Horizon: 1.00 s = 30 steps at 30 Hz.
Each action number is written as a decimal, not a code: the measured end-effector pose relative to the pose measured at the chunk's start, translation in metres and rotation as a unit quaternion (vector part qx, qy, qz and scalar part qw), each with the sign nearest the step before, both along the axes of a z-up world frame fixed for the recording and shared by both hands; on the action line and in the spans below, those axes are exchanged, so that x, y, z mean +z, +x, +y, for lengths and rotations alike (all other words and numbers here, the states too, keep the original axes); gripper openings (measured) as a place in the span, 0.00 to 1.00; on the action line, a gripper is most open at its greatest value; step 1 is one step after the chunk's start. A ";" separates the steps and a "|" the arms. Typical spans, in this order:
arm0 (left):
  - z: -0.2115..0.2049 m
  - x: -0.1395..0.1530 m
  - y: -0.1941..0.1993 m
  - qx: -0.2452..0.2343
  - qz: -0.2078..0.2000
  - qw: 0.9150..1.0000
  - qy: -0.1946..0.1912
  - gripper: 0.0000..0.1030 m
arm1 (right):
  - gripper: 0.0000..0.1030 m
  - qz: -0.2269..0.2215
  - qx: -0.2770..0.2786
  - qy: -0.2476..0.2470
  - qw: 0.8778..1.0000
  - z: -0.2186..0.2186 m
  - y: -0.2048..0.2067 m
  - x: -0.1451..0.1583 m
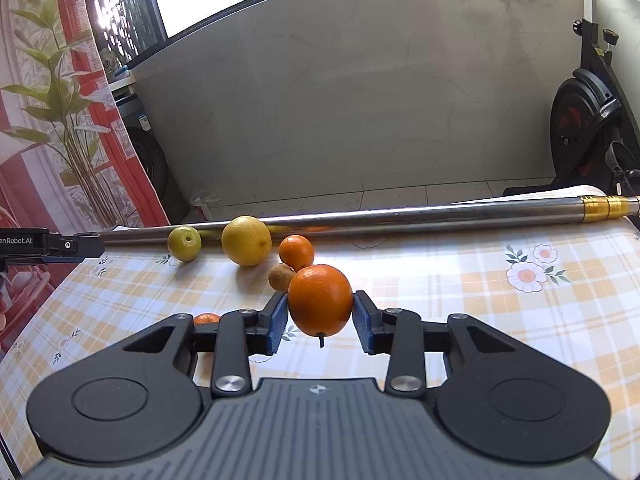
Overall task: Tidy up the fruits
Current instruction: 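Close left gripper on a green-yellow citrus while right holds the tangerine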
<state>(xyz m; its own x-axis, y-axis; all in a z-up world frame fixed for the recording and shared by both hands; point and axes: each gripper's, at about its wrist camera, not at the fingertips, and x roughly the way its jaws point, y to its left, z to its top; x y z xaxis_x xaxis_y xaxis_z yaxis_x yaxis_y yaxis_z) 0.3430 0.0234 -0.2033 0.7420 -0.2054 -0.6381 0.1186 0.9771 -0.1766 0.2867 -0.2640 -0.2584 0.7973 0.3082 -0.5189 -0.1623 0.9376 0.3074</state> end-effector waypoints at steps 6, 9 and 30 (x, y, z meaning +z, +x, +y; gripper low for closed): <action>-0.008 -0.008 0.028 -0.004 -0.005 1.000 -0.005 0.69 | 0.37 0.005 -0.021 0.014 1.000 -0.007 -0.013 -0.001; -0.014 -0.015 0.040 -0.003 -0.012 1.000 0.003 0.68 | 0.37 0.008 -0.026 0.021 0.999 -0.008 -0.015 -0.003; -0.008 -0.072 0.118 0.030 0.035 0.998 0.039 0.60 | 0.37 0.023 -0.033 0.046 0.998 -0.020 -0.013 -0.013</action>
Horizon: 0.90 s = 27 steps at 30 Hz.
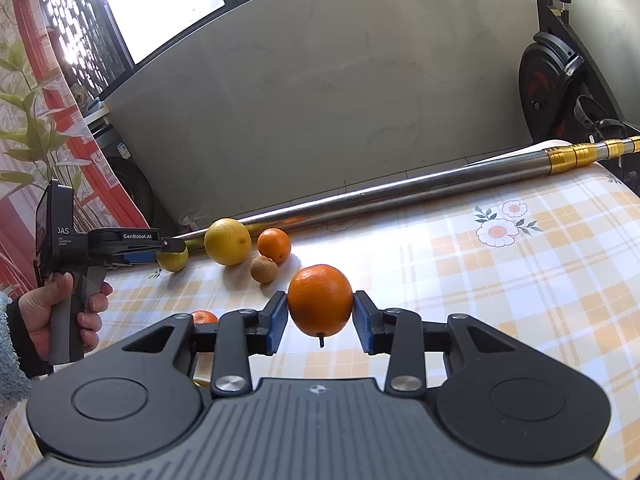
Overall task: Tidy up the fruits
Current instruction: 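Close left gripper on a green-yellow citrus while right holds the tangerine, then carry green-yellow citrus and tangerine over the cream plate with both grippers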
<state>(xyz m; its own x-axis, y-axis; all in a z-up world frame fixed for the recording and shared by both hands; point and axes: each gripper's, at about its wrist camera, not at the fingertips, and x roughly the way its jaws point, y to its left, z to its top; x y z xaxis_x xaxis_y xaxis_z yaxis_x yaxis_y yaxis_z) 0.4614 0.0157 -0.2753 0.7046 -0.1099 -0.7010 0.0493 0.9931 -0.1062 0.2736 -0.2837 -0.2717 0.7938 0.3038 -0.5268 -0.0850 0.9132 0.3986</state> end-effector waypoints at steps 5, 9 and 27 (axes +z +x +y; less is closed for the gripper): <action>0.006 -0.007 0.008 0.012 0.007 1.000 -0.009 0.59 | 0.37 0.001 0.003 -0.002 1.000 0.001 0.000 0.000; 0.004 -0.008 0.009 0.014 0.010 1.000 -0.016 0.58 | 0.37 0.003 0.007 -0.004 1.000 0.002 -0.001 -0.001; 0.011 0.036 -0.079 -0.044 -0.018 0.999 -0.004 0.46 | 0.37 -0.007 0.006 0.009 1.000 0.009 -0.034 0.021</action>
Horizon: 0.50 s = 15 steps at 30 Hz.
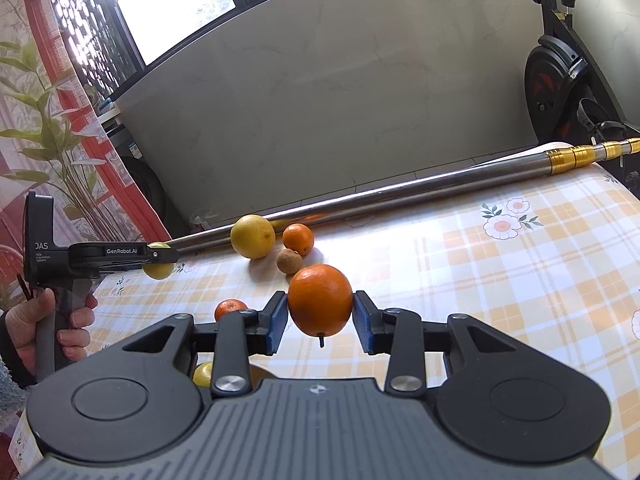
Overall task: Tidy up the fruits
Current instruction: 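Carry green-yellow citrus and tangerine over the cream plate with both grippers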
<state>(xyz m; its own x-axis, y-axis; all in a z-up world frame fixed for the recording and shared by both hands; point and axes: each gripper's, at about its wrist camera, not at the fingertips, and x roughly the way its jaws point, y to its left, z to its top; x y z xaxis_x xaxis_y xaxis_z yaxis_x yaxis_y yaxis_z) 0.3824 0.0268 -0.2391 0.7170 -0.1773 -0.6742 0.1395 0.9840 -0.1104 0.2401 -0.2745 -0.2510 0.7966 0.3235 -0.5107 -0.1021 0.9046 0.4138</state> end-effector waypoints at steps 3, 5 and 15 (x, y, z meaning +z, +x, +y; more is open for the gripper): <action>-0.002 0.017 -0.029 -0.014 -0.014 1.000 -0.005 0.46 | 0.37 -0.001 0.003 -0.004 1.000 0.004 -0.012 0.005; -0.002 0.027 -0.047 -0.020 -0.021 1.000 -0.011 0.46 | 0.37 0.000 0.005 -0.010 1.000 0.007 -0.019 0.007; -0.033 0.053 -0.115 -0.093 -0.025 0.995 -0.030 0.46 | 0.37 0.014 0.019 -0.026 0.999 0.022 -0.043 0.011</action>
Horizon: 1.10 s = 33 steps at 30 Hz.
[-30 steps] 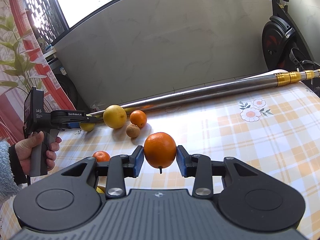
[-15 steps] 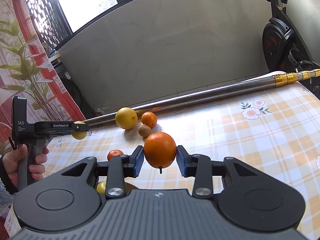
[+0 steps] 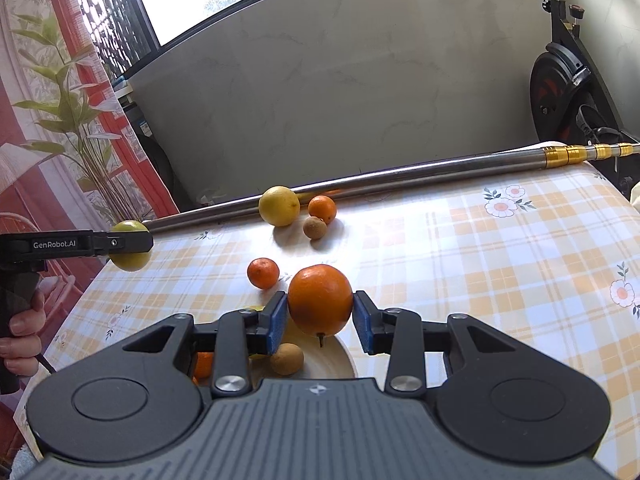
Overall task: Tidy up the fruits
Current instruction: 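Carry green-yellow citrus and tangerine over the cream plate with both grippers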
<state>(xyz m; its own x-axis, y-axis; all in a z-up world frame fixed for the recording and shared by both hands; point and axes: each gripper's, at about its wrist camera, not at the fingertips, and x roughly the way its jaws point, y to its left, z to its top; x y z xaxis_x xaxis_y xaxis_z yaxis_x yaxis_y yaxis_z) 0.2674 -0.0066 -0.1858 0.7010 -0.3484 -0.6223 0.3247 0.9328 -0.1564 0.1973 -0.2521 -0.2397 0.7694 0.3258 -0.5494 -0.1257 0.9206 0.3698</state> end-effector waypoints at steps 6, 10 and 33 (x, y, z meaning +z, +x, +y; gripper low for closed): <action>-0.029 -0.020 -0.009 -0.064 0.027 0.997 0.018 0.46 | 0.37 0.026 0.003 0.002 1.000 -0.001 -0.002 -0.010; -0.049 -0.043 -0.010 -0.102 0.044 0.993 0.044 0.47 | 0.37 0.037 0.012 0.010 0.999 -0.002 -0.002 -0.014; -0.079 -0.078 -0.012 -0.163 0.088 0.978 0.090 0.47 | 0.37 0.054 0.035 0.027 0.998 -0.003 -0.004 -0.026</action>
<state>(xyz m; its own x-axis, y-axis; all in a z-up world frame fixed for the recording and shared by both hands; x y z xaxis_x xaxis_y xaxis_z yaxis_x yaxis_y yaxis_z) 0.2554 -0.0860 -0.2638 0.4473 -0.4093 -0.7952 0.5931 0.8012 -0.0788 0.1928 -0.2550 -0.2660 0.6815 0.4074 -0.6080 -0.1452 0.8895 0.4333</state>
